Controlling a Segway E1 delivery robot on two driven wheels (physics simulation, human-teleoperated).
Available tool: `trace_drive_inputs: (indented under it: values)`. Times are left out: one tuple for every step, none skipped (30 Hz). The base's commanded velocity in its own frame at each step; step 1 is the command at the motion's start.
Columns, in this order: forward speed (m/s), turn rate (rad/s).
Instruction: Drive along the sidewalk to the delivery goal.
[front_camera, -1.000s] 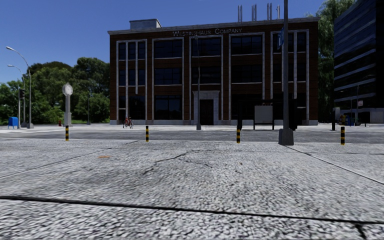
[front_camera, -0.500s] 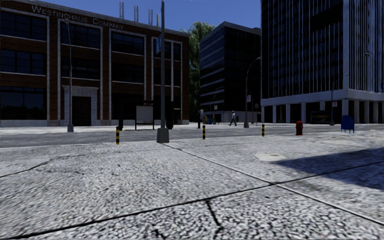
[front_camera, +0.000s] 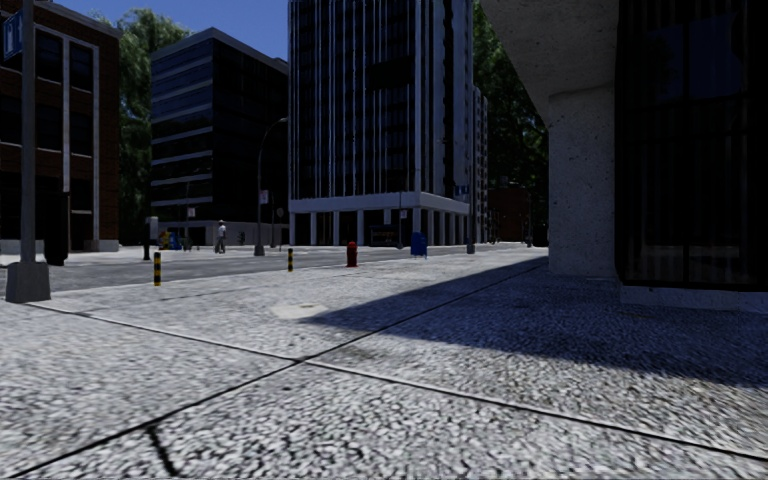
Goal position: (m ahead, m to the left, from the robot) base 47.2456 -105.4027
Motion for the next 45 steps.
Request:
trace_drive_inputs:
  values:
    - [0.00, -1.20]
    - [0.00, -1.20]
    - [0.00, -0.80]
    - [0.00, -0.80]
    - [0.00, 0.00]
    - [0.00, 0.00]
    - [0.00, 0.00]
    - [0.00, 0.00]
    - [0.00, 0.00]
    - [0.00, 0.00]
    - [0.00, 0.00]
    - [0.00, 0.00]
    - [0.50, 0.00]
    - [0.93, 0.00]
    - [1.29, 0.00]
    - [1.45, 0.00]
    - [1.49, 0.35]
    - [1.52, 0.53]
    - [1.53, 0.68]
    - [1.53, 0.88]
    - [1.53, 0.88]
    - [1.54, 1.10]
    - [1.54, 1.20]
    - [1.54, 1.20]
    - [1.54, 1.20]
    - [1.54, 1.20]
    - [1.54, 1.20]
    - [1.54, 1.20]
    - [1.54, 1.20]
    - [1.54, 1.20]
    - [1.54, 1.20]
    - [1.54, 1.20]
    - [1.54, 1.20]
    - [1.54, 1.20]
    - [1.54, 1.20]
    - [1.54, 1.20]
    - [1.54, 1.20]
    - [1.54, 1.19]
    - [1.54, 0.00]
    - [1.54, 0.00]
    - [1.54, 0.00]
    - [1.54, 0.00]
    - [1.54, 0.00]
    - [1.54, 0.00]
    - [1.54, 0.00]
